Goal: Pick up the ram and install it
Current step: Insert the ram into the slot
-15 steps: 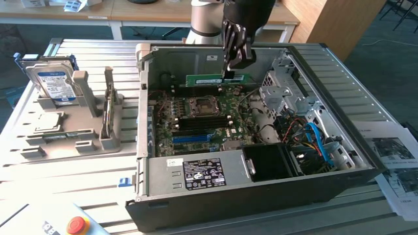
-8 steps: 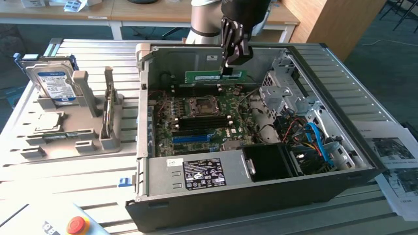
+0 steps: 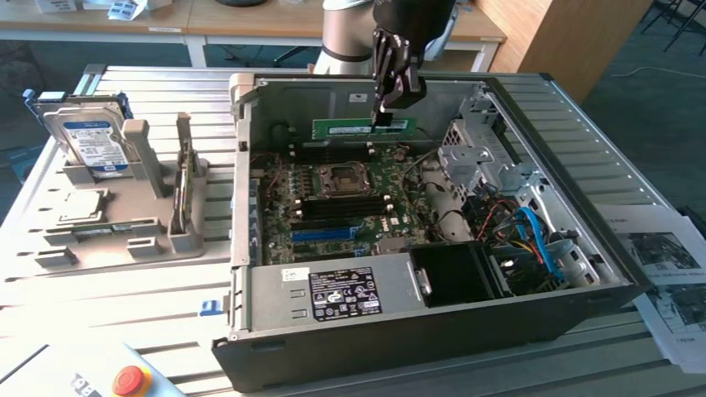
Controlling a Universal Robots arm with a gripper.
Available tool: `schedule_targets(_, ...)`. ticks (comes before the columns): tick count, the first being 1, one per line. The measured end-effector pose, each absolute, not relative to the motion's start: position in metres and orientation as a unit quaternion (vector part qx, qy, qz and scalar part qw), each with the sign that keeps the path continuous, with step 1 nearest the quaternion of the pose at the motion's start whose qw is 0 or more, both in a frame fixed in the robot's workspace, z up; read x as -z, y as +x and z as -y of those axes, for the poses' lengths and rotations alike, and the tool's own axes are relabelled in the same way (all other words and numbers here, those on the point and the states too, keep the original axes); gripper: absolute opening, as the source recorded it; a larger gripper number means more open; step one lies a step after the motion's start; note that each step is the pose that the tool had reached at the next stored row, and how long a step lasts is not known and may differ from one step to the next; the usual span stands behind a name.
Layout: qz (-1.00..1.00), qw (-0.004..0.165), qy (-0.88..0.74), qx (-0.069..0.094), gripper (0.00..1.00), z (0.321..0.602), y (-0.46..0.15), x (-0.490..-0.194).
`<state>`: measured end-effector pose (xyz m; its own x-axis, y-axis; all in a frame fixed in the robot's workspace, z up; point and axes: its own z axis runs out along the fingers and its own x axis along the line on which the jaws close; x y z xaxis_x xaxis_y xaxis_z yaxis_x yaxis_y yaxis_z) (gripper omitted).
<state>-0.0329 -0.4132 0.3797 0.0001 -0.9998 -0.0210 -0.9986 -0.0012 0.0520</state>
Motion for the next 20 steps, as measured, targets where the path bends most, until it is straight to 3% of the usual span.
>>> schedule_targets(20,0.707,0.011,0.707,0.026,0.12,0.413,-0.033,-0.36)
